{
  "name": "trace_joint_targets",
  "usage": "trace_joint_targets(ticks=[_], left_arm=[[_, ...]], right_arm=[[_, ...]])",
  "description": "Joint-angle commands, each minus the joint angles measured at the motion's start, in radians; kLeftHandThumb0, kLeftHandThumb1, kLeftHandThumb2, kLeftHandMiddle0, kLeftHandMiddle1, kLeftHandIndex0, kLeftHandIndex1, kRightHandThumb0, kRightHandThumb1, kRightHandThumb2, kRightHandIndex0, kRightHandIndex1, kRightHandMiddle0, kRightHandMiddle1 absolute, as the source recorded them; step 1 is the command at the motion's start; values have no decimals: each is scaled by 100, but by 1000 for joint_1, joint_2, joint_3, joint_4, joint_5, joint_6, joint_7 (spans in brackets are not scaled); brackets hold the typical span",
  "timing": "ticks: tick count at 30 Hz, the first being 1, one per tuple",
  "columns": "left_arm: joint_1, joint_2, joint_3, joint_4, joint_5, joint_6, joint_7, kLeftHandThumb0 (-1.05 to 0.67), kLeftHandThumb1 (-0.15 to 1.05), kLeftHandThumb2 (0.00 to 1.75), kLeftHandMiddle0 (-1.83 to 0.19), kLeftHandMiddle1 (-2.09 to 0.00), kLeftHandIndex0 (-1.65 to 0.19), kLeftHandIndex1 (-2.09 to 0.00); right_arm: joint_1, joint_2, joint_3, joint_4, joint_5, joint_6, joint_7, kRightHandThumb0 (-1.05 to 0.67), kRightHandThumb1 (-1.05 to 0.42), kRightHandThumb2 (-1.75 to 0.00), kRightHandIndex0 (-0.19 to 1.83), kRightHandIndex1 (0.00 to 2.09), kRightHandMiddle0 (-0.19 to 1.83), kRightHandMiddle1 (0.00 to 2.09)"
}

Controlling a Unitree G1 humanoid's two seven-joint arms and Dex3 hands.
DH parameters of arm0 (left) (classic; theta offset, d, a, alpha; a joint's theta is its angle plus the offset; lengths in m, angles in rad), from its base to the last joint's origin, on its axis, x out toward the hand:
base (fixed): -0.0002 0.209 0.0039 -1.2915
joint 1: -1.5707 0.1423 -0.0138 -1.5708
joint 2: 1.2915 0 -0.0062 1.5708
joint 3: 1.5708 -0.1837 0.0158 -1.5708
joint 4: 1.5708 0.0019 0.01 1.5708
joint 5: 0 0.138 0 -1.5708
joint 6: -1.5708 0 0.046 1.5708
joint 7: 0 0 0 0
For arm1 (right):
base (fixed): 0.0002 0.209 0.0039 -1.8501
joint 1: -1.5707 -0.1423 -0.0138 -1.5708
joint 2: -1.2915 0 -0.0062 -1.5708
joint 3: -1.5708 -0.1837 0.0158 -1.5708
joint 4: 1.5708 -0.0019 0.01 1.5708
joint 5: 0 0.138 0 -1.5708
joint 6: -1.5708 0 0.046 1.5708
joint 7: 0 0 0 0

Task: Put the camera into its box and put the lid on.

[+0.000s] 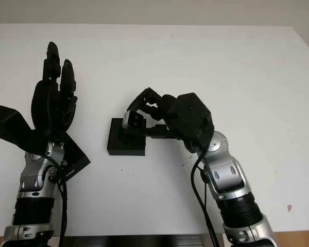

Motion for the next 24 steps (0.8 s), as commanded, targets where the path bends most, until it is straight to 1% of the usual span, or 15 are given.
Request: trace_joint_targets(ticks=[1, 12, 19, 24], left_arm=[[14, -6, -5, -19, 3, -2, 1, -72, 105, 39, 19, 0, 19, 0], [18, -10, -1, -26, -7, 7, -2, -71, 105, 39, 19, 0, 19, 0], [20, -6, -5, -31, 4, 11, 2, -72, 105, 39, 19, 0, 19, 0], [18, -20, 2, -30, -7, 7, 10, -71, 105, 37, 19, 0, 19, 0]], right_arm=[[-14, -5, 4, 4, -6, -21, 5, -31, -100, -4, 27, 9, 18, 206], [-14, -5, 17, 25, -41, -36, 19, -38, -100, -5, 29, 11, 20, 206], [-13, 15, 12, 9, -17, 4, 34, -38, -102, -6, 26, 10, 15, 209], [-14, 26, 13, -2, -4, 38, 35, -37, -102, -6, 24, 10, 13, 209]])
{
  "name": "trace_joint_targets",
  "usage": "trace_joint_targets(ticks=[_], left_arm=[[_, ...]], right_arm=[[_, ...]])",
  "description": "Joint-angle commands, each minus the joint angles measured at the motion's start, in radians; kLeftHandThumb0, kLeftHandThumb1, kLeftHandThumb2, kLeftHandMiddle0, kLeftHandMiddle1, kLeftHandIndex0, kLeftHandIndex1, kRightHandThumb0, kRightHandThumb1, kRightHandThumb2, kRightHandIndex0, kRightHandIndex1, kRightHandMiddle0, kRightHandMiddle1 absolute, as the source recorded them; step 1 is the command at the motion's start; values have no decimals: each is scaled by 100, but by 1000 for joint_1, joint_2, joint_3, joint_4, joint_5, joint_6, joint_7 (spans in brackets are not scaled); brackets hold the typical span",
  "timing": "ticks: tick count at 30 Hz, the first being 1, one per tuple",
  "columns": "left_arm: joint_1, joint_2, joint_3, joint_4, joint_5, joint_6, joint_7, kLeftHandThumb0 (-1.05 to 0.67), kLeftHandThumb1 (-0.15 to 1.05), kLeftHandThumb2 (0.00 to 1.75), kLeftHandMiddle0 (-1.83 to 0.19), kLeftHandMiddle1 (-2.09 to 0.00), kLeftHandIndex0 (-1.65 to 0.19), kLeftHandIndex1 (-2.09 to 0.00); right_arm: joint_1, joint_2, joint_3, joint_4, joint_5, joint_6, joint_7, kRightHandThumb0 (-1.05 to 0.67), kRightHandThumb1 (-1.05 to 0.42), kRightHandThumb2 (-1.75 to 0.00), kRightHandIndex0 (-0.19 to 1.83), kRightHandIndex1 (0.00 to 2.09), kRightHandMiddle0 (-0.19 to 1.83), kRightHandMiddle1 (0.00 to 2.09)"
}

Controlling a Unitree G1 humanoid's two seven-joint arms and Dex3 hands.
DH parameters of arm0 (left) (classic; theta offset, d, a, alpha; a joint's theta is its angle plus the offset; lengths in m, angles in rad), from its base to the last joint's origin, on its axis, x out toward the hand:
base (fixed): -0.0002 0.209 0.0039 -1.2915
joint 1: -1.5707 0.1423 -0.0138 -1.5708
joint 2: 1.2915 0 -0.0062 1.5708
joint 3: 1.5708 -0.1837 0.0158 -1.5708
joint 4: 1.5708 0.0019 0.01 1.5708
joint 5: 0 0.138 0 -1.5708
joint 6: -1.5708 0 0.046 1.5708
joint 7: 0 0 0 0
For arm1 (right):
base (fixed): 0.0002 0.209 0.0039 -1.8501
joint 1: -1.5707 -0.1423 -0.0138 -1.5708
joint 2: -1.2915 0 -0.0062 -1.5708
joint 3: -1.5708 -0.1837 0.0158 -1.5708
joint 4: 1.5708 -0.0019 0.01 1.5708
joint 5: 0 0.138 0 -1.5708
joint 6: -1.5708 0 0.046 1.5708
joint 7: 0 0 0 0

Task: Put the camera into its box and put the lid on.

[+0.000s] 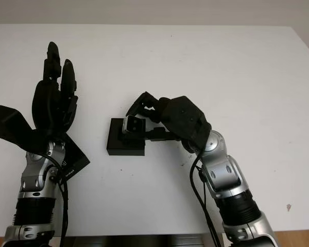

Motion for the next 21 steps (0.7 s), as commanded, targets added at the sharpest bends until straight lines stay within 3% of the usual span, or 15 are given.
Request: trace_joint_targets(ticks=[1, 21], left_arm=[[18, -8, 0, -24, 0, -2, 7, -71, 105, 37, 19, 0, 19, 0], [26, -5, -3, -34, -3, 4, 1, -71, 105, 38, 19, 0, 19, 0]], right_arm=[[1, 10, 2, -19, 10, 14, 3, -37, -102, -6, 24, 9, 13, 209], [34, 20, 50, -38, -3, 18, -12, -40, -103, -6, 22, 10, 15, 209]])
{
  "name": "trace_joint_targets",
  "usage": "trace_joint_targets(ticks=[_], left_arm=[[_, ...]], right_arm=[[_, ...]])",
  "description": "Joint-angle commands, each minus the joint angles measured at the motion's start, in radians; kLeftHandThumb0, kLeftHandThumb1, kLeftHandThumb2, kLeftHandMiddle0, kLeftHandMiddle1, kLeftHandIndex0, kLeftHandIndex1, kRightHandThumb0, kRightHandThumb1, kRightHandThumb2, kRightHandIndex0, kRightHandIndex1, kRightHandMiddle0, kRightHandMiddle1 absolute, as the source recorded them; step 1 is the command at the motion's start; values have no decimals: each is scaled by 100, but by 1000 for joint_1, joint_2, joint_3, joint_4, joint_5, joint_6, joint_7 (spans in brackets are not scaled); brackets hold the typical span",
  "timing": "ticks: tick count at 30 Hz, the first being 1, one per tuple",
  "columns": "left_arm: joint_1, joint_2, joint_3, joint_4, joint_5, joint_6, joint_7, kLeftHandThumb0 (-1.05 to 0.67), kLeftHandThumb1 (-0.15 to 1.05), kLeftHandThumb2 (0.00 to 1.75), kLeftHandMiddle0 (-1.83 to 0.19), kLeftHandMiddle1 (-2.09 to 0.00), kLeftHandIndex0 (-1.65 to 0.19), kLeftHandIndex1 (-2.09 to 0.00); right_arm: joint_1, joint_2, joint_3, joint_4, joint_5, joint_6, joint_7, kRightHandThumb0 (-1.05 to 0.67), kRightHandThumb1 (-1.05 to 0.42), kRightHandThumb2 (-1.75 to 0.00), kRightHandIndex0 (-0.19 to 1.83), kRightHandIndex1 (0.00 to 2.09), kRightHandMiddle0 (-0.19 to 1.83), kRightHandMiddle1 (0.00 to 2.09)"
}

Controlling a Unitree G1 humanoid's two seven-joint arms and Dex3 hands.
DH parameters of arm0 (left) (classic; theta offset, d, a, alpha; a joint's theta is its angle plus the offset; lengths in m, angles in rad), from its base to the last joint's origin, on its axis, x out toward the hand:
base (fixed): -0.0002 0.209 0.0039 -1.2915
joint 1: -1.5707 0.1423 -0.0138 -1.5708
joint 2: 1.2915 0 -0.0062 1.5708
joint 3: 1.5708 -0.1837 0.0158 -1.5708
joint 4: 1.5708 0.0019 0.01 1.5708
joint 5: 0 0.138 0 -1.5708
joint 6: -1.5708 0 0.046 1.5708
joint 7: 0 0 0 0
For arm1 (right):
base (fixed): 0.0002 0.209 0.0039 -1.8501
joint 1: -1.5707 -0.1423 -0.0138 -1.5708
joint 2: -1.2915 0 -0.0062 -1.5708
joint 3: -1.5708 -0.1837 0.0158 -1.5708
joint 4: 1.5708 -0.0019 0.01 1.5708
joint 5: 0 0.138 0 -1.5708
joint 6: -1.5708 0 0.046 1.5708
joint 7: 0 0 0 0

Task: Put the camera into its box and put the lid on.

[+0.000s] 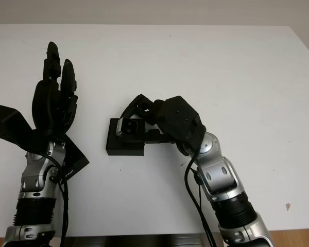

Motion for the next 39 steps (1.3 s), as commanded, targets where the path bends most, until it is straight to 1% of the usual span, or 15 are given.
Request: trace_joint_targets(ticks=[1, 18, 23, 28, 39], left_arm=[[12, -7, 0, -19, -7, -4, -2, -70, 105, 38, 19, 0, 19, 0], [12, -3, -5, -26, 7, 4, 5, -72, 105, 39, 19, 0, 19, 0], [12, -6, -3, -28, 5, 6, 6, -71, 105, 39, 19, 0, 19, 0], [13, -4, -4, -25, 8, 1, 4, -72, 105, 39, 19, 0, 19, 0], [16, -7, -2, -32, -1, 4, 4, -70, 105, 38, 19, 0, 19, 0]], right_arm=[[23, 4, 17, -3, -5, -13, 1, -40, -103, -6, 22, 10, 16, 209], [32, -6, 19, 58, -41, -91, 2, -38, -103, -6, 21, 13, 19, 209], [25, -7, 18, 80, -52, -98, 3, -38, -104, -6, 19, 13, 18, 209], [23, -13, 19, 99, -71, -137, 6, -37, -104, -6, 19, 14, 16, 209], [29, -24, 18, 93, -90, -131, 15, -36, -105, -6, 17, 15, 17, 209]])
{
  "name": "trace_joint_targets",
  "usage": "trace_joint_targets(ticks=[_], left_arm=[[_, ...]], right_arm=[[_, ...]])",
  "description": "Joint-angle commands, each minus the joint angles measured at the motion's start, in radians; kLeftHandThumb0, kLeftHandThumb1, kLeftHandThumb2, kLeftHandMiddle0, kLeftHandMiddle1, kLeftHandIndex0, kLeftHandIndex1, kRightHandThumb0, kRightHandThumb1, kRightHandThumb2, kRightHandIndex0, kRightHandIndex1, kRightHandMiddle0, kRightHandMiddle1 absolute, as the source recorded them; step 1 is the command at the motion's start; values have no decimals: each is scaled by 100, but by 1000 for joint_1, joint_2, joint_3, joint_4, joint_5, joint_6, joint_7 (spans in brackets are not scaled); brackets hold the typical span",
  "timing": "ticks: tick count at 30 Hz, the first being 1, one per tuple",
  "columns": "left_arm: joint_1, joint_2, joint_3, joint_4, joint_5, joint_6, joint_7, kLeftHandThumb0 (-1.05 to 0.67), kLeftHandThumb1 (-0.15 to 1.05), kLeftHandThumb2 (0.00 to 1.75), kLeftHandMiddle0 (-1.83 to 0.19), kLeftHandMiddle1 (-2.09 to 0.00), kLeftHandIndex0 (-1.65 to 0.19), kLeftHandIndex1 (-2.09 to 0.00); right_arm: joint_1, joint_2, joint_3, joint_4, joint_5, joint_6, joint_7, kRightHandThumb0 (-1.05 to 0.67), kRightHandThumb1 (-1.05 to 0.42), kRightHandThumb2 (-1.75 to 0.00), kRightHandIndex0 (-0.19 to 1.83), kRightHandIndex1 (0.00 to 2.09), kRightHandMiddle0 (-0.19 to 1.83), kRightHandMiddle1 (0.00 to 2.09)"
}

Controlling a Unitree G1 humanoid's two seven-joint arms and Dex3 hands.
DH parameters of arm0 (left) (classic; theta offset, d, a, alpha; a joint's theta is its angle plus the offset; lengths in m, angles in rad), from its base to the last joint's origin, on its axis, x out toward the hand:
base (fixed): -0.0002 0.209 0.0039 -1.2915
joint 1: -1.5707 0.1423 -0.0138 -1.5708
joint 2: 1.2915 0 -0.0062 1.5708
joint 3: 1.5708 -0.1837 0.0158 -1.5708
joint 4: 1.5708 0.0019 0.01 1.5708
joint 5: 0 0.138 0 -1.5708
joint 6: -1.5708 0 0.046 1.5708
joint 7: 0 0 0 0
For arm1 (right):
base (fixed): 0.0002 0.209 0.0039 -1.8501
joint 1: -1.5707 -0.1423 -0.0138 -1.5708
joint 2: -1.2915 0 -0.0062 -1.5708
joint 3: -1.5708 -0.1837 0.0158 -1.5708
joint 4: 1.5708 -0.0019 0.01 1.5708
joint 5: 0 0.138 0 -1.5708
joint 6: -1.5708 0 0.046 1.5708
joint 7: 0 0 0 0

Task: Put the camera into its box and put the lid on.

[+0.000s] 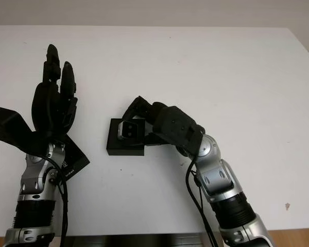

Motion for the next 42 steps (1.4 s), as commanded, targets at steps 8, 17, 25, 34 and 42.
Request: trace_joint_targets(ticks=[8, 17, 25, 34, 42], left_arm=[[10, -1, -3, -20, 2, -2, -2, -72, 105, 38, 19, 0, 19, 0], [13, -9, 0, -23, -7, -4, 2, -70, 105, 37, 19, 0, 19, 0], [16, -2, -5, -27, 4, -2, -2, -71, 105, 39, 19, 0, 19, 0], [18, -3, -3, -31, 2, 0, -3, -72, 105, 36, 19, 0, 19, 0], [20, -6, -2, -37, 0, 4, 0, -72, 105, 35, 19, 0, 19, 0]], right_arm=[[32, -26, 8, 14, -27, 4, 7, -35, -105, -6, 17, 15, 18, 209], [43, -28, 5, 29, -35, -28, 2, -36, -104, -6, 18, 18, 18, 209], [47, -19, 0, 31, -31, -10, -6, -39, -105, -6, 17, 19, 10, 209], [43, -17, -3, 30, -12, 31, 14, -53, -99, -5, -6, 7, -19, 122], [50, -19, -4, 27, -6, 18, 16, -51, -98, -5, -6, 6, -19, 114]])
